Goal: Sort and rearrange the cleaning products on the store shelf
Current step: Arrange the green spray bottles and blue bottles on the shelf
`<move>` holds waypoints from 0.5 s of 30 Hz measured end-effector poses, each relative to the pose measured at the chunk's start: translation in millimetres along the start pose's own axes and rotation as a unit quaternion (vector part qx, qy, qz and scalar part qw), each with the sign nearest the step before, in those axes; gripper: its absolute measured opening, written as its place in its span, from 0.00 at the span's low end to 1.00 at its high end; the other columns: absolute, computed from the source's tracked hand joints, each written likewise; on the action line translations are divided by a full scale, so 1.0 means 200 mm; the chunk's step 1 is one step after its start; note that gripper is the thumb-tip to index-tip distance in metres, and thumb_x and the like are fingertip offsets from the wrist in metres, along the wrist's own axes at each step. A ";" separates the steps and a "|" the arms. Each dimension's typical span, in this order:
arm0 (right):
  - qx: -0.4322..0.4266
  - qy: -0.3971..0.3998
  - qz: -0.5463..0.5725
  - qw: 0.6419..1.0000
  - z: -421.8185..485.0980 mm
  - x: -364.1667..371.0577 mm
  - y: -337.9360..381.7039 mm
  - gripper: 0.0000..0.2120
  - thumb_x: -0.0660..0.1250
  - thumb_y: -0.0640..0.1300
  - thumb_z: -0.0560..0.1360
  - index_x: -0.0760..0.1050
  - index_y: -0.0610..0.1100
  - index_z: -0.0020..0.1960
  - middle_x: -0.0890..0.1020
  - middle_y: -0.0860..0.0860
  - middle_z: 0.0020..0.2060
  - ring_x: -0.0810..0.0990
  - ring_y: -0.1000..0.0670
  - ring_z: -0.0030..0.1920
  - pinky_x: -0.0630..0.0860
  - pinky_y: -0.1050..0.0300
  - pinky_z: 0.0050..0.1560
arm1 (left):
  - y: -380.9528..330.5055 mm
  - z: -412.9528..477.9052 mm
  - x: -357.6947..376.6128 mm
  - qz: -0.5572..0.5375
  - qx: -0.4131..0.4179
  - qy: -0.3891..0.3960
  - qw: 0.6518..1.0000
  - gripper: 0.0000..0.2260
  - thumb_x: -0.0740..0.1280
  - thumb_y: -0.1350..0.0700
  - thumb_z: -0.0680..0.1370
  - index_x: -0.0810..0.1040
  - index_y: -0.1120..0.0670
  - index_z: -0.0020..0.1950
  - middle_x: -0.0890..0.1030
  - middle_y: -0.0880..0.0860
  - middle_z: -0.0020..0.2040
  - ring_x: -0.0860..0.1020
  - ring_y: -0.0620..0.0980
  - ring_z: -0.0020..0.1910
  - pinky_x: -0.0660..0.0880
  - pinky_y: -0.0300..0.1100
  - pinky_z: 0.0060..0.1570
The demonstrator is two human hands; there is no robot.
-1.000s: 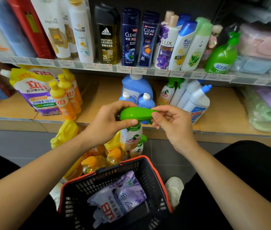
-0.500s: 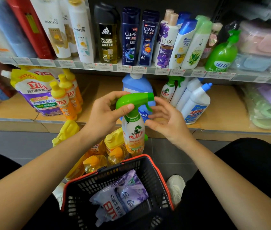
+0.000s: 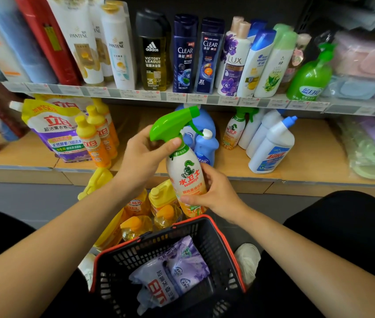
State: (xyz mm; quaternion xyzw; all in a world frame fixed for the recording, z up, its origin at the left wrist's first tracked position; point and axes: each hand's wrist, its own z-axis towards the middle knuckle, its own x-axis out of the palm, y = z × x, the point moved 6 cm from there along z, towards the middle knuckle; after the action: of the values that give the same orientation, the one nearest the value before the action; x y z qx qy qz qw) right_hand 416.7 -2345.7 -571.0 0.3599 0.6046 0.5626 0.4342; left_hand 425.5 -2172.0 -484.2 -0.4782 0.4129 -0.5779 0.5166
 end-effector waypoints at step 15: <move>0.117 0.268 0.221 0.930 -0.07 0.11 -0.01 0.37 0.79 0.42 0.68 0.67 0.33 0.71 0.75 0.35 0.66 0.75 0.37 0.66 0.69 0.36 0.70 | 0.04 -0.05 0.07 -0.111 -0.109 0.187 0.970 0.21 0.72 0.52 0.73 0.77 0.58 0.65 0.85 0.54 0.58 0.82 0.50 0.61 0.79 0.45 0.59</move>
State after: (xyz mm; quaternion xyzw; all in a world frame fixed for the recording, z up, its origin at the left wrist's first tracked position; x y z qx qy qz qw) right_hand 394.7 -2330.8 -575.0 0.3682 0.6653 0.6451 0.0751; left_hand 417.6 -2186.4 -492.8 -0.4581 0.5073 -0.6621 0.3073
